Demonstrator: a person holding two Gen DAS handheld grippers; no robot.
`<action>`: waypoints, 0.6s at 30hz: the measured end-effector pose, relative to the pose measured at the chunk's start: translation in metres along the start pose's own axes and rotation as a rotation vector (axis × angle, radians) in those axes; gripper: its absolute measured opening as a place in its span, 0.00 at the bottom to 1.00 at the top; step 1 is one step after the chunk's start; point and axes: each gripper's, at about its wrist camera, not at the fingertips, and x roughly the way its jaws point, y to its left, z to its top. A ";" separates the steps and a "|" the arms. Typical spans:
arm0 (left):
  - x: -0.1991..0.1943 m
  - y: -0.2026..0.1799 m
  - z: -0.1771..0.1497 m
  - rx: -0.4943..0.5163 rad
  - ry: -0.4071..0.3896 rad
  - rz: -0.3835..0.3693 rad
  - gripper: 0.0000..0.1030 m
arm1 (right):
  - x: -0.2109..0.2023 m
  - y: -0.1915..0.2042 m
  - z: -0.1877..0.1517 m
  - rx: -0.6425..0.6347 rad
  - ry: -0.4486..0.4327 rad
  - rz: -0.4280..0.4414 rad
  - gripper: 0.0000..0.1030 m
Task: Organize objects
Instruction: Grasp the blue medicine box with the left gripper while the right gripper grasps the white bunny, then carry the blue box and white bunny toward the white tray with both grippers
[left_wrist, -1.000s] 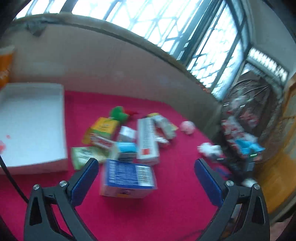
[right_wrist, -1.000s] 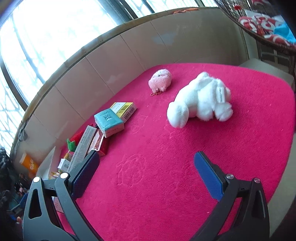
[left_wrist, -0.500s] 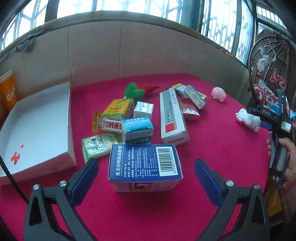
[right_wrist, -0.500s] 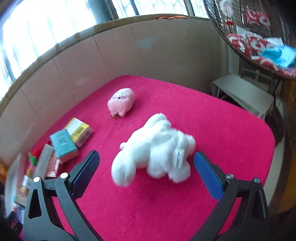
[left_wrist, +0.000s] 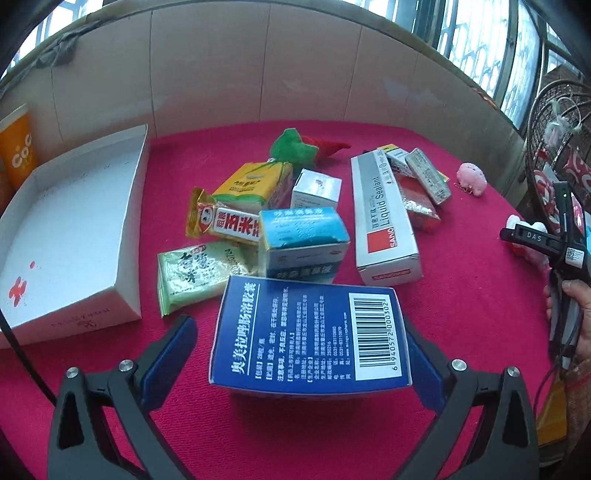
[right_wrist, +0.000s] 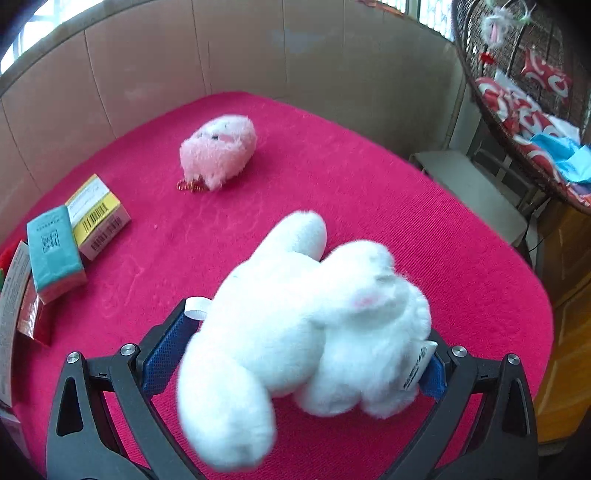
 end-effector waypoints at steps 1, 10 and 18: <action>0.000 0.001 -0.001 -0.002 -0.004 0.002 1.00 | -0.002 0.000 0.000 -0.006 -0.005 0.007 1.00; -0.005 -0.008 -0.008 0.066 -0.048 -0.015 0.78 | -0.013 -0.006 -0.007 -0.005 -0.041 0.076 0.79; -0.014 -0.011 -0.008 0.072 -0.097 0.008 0.78 | -0.034 0.000 -0.026 -0.013 -0.055 0.179 0.78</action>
